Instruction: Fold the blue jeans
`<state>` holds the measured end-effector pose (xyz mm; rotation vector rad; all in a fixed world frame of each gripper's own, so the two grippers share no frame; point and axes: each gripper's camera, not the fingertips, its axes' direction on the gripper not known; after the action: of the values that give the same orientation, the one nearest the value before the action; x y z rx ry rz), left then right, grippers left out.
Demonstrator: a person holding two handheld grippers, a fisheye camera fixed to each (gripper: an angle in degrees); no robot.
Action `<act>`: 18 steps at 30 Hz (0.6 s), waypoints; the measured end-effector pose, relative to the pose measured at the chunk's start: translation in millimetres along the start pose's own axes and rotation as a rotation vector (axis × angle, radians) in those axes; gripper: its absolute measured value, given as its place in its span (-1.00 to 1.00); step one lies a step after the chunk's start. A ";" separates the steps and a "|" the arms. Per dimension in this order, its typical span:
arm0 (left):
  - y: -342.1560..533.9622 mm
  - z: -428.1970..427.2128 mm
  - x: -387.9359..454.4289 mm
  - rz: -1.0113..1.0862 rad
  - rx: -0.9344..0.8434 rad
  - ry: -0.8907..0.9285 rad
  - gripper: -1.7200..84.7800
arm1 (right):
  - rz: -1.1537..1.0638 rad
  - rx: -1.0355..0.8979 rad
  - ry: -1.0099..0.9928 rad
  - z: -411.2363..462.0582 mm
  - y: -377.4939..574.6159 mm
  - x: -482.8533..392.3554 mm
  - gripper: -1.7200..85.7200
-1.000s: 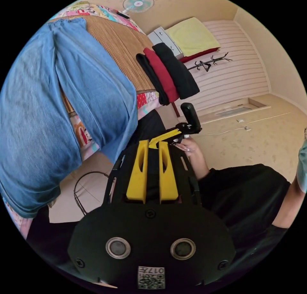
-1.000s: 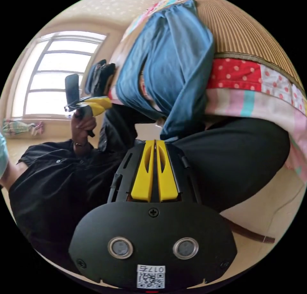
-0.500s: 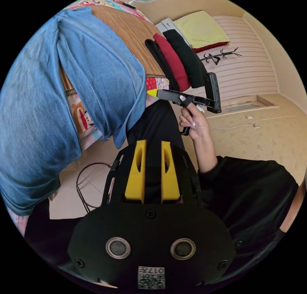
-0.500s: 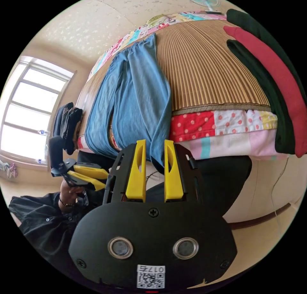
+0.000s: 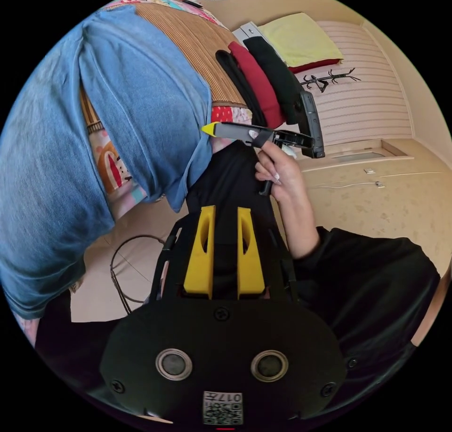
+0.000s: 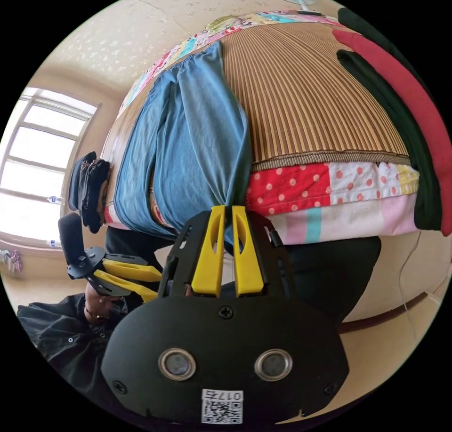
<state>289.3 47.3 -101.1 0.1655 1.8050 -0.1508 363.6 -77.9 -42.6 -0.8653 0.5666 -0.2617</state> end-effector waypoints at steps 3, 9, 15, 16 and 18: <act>-2.7 -0.5 9.4 0.017 0.007 -0.022 -0.78 | -0.008 0.006 -0.110 -16.1 6.1 11.0 -0.89; -13.0 -0.6 14.2 0.002 0.035 -0.049 -0.75 | -0.005 0.012 -0.353 -16.6 18.5 28.9 -0.90; -38.8 -2.6 27.6 0.020 0.041 -0.136 -0.72 | 0.030 0.021 -0.553 1.1 19.2 48.5 -0.91; -44.0 -2.6 28.9 0.015 0.051 -0.158 -0.71 | 0.027 0.021 -0.565 2.8 18.7 49.8 -0.91; -52.2 -1.3 30.5 0.000 0.063 -0.191 -0.71 | 0.014 0.022 -0.576 4.6 17.2 49.7 -0.91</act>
<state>270.8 -2.7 -129.7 0.1896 1.6109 -0.2165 406.9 -85.9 -71.6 -0.8659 0.0327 0.0006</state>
